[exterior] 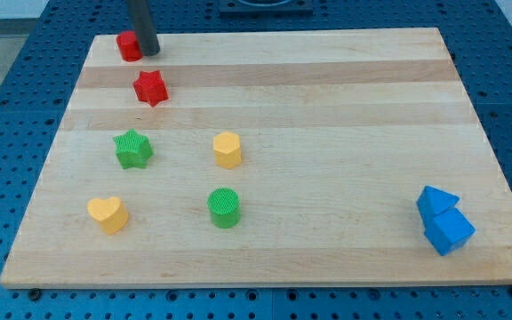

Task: Move the arm away from the green circle

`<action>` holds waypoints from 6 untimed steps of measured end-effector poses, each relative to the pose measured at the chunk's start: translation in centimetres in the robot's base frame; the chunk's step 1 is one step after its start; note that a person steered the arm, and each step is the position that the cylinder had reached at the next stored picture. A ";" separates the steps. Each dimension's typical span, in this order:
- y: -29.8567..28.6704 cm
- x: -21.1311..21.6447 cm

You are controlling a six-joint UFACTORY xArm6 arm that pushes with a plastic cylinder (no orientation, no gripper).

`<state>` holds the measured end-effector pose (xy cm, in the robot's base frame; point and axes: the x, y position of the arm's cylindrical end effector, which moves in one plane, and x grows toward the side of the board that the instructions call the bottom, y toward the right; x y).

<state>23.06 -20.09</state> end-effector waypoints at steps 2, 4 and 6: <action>8.7 8.7; 4.7 13.3; 0.5 7.2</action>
